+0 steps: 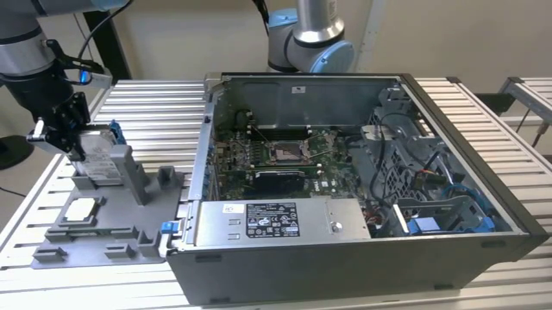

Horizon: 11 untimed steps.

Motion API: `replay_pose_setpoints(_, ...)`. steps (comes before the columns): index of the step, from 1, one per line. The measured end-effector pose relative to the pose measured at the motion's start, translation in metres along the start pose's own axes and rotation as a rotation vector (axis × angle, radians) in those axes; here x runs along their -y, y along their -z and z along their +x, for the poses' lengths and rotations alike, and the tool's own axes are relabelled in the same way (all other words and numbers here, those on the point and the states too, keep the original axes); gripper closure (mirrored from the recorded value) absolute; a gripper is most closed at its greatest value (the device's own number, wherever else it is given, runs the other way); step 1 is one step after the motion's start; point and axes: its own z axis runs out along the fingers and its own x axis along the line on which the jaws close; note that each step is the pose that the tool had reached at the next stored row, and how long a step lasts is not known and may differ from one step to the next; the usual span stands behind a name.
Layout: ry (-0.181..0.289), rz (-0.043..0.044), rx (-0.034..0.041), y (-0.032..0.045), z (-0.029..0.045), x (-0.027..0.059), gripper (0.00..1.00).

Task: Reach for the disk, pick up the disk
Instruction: 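Pick up the disk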

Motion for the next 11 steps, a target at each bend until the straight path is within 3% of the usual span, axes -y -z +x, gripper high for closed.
replay_pose_setpoints(11, 0.0, 0.0, -0.0002, 0.0, 0.0, 0.0, 1.0)
